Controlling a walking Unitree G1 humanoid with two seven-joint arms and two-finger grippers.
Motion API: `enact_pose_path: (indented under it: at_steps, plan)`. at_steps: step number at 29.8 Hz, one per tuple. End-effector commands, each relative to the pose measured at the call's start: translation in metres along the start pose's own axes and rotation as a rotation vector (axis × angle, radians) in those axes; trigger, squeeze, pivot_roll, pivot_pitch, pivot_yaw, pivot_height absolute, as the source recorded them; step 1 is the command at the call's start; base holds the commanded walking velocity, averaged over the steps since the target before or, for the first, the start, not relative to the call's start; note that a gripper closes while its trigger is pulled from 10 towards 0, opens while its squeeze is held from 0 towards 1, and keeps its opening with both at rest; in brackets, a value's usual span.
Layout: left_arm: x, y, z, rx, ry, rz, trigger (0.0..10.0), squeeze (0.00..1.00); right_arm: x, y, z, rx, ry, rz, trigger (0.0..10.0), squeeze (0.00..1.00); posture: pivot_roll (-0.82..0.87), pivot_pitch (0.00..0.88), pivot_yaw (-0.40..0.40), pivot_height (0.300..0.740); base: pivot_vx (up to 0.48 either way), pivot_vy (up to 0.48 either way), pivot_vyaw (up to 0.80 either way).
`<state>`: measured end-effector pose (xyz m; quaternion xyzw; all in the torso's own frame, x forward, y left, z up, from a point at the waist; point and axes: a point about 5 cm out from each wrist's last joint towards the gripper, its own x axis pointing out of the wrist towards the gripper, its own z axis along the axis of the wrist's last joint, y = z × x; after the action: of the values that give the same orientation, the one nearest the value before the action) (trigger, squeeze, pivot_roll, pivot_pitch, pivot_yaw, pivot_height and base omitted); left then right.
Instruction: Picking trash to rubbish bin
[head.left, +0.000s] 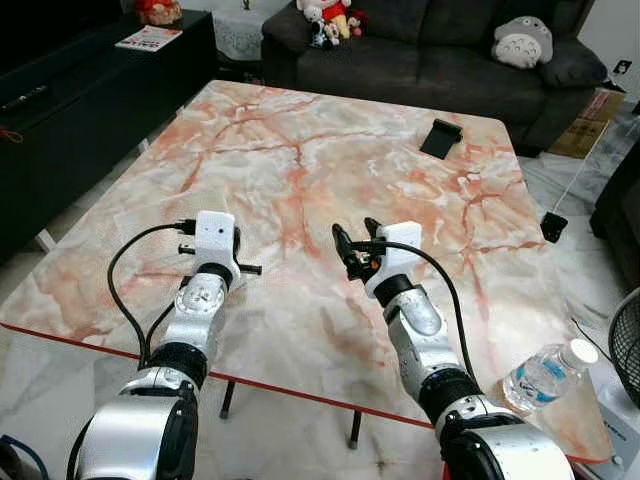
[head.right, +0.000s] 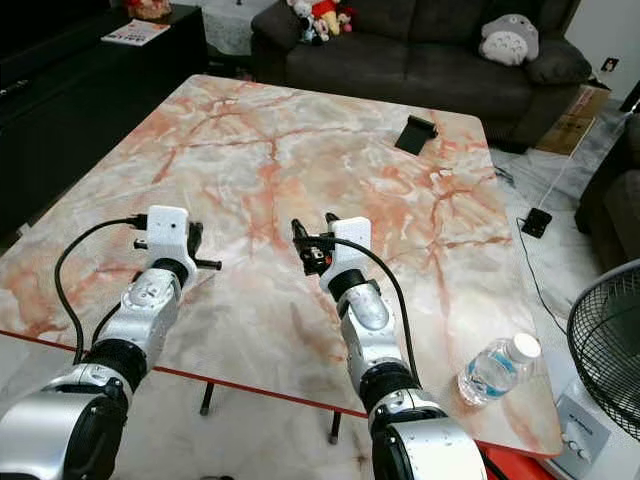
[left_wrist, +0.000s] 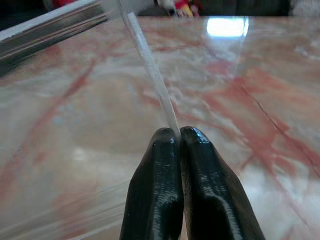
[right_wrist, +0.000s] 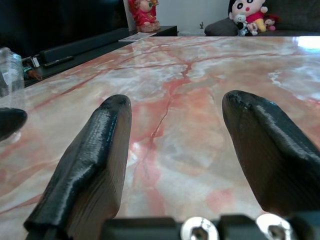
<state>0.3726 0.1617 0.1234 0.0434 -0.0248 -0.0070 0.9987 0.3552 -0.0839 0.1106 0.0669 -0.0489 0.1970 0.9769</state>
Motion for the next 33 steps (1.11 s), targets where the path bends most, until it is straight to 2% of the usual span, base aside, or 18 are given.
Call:
enact_pose_path:
  at_steps: [1,5,9,18,33]
  plan:
    - [-0.002,0.001,0.001,0.017,-0.037,0.01,10.0,0.0,-0.001,-0.002,0.0,0.01,-0.004,-0.015,10.0,0.0,0.11,0.05,-0.065,0.74,0.0,0.0,0.0]
    - [-0.01,0.0,0.005,0.061,-0.132,-0.001,10.0,0.0,0.0,0.0,0.001,0.013,-0.013,-0.012,10.0,0.0,0.11,0.052,-0.065,0.74,0.0,0.0,0.0]
    - [-0.014,-0.006,0.006,0.078,-0.182,-0.004,10.0,0.0,0.002,0.003,0.003,0.015,-0.022,-0.008,10.0,0.0,0.12,0.052,-0.064,0.74,0.0,0.0,0.0]
    - [-0.015,-0.011,0.008,0.071,-0.203,0.006,10.0,0.0,0.003,0.003,0.006,0.028,-0.041,-0.015,10.0,0.0,0.11,0.046,-0.059,0.74,0.0,0.0,0.0]
    - [-0.015,-0.014,0.009,0.086,-0.215,0.005,10.0,0.0,0.003,0.006,0.006,0.033,-0.051,0.008,10.0,0.0,0.11,0.032,-0.055,0.74,-0.29,0.0,0.0]
